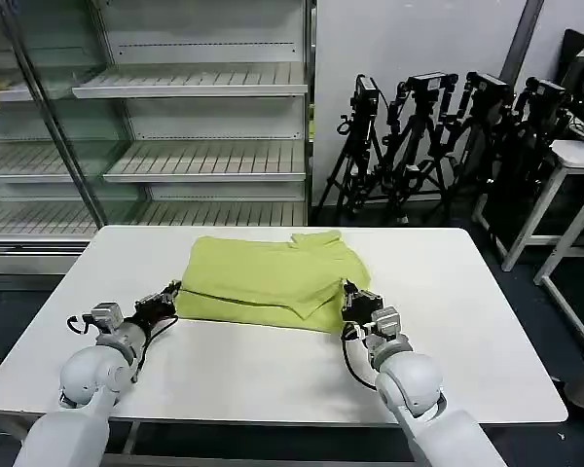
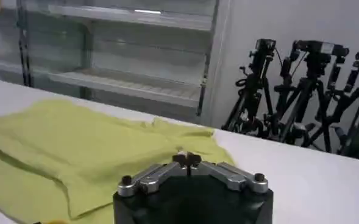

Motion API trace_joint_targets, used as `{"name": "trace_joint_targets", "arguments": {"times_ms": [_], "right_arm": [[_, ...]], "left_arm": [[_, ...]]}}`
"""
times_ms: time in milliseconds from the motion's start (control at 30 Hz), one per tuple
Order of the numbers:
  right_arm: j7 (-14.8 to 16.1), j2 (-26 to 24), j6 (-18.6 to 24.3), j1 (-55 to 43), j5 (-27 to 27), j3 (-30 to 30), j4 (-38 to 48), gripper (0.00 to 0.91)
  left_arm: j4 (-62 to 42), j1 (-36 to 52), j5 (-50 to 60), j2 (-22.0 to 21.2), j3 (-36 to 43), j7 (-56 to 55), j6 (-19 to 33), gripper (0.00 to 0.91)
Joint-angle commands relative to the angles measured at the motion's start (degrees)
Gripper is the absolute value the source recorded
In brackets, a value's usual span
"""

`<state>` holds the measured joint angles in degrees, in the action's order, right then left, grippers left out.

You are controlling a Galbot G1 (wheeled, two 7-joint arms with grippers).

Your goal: Fold and organize the clothes.

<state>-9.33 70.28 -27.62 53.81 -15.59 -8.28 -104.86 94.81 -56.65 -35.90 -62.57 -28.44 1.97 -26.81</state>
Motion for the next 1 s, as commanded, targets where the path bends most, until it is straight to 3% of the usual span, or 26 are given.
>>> {"name": "trace_joint_targets", "arguments": {"times_ms": [33,67,367,500,667,867,900,933,967,1000], "right_arm": [[-0.2,0.2,-0.7,-0.3,0.8,0.0,0.6,0.564],[-0.2,0.3,-0.7,-0.3,1.0,0.1,0.7,0.907],[-1.2,0.5,-0.9,-1.0,0.8,-1.0,1.7,0.907],[-1.6,-1.6,-3.2,2.1,-0.5,-1.1,-2.9,0.907],[-2.8,-4.3,-5.5,8.4,-2.6,-1.3,-8.9,0.907],[-3.4,-5.8,-5.5,12.1,-3.8,-2.2,-9.7,0.907],[-3.5,-5.9,-5.5,12.6,-4.1,-2.4,-10.0,0.574],[-3.6,-5.9,-5.5,12.8,-4.5,-2.4,-10.2,0.0],[-3.6,-5.9,-5.5,13.0,-4.6,-2.4,-10.4,0.0],[-3.5,-5.8,-5.5,13.2,-4.6,-2.4,-10.4,0.0]], "left_arm": [[-1.4,1.1,2.4,0.5,1.0,0.5,-0.4,0.725],[-1.4,1.2,2.7,0.5,1.0,0.4,-0.3,0.907],[1.2,0.1,2.4,1.4,0.1,0.2,-0.6,0.907],[6.5,-3.1,2.3,2.2,-0.3,-1.5,-6.2,0.907],[8.1,-6.8,3.0,3.4,-0.5,-3.0,-6.3,0.907],[5.6,-7.1,3.8,4.1,-0.7,-3.0,-6.3,0.907],[5.5,-6.9,3.7,4.0,-0.7,-2.8,-6.3,0.907],[5.5,-6.9,3.6,4.0,-0.7,-2.7,-6.3,0.615],[5.4,-6.8,3.5,4.0,-0.5,-2.7,-6.3,0.373],[5.3,-6.6,3.5,3.9,-0.3,-2.6,-6.3,0.191]]}}
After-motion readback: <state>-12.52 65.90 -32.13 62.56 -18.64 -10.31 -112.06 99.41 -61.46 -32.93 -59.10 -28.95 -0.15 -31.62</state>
